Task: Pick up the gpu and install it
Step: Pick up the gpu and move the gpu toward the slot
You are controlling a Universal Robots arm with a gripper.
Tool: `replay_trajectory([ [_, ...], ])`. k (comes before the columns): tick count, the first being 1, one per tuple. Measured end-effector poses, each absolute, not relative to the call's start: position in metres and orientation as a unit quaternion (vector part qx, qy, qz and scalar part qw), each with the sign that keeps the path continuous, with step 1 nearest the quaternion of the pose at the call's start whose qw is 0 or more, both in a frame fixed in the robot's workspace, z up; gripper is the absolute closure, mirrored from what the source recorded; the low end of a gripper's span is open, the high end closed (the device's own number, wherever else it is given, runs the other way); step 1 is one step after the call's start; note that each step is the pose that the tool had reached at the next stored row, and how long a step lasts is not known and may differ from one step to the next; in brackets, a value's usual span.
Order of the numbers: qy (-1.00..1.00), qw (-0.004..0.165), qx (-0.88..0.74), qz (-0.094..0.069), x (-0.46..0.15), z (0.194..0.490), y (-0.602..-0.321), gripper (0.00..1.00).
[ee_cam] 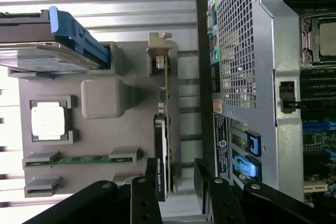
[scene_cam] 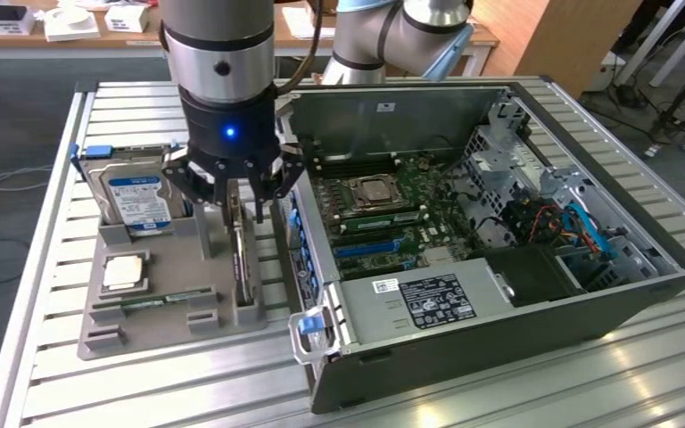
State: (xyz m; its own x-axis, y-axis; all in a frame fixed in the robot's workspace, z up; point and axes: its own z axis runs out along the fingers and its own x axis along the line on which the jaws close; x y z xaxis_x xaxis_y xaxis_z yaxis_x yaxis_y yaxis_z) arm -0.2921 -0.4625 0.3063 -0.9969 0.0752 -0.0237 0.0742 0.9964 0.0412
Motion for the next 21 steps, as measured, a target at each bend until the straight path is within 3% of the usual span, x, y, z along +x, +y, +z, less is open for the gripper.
replay_trajectory([
  [21,0.999,0.013,0.037,0.020,-0.303,0.285,-0.463,0.58],
])
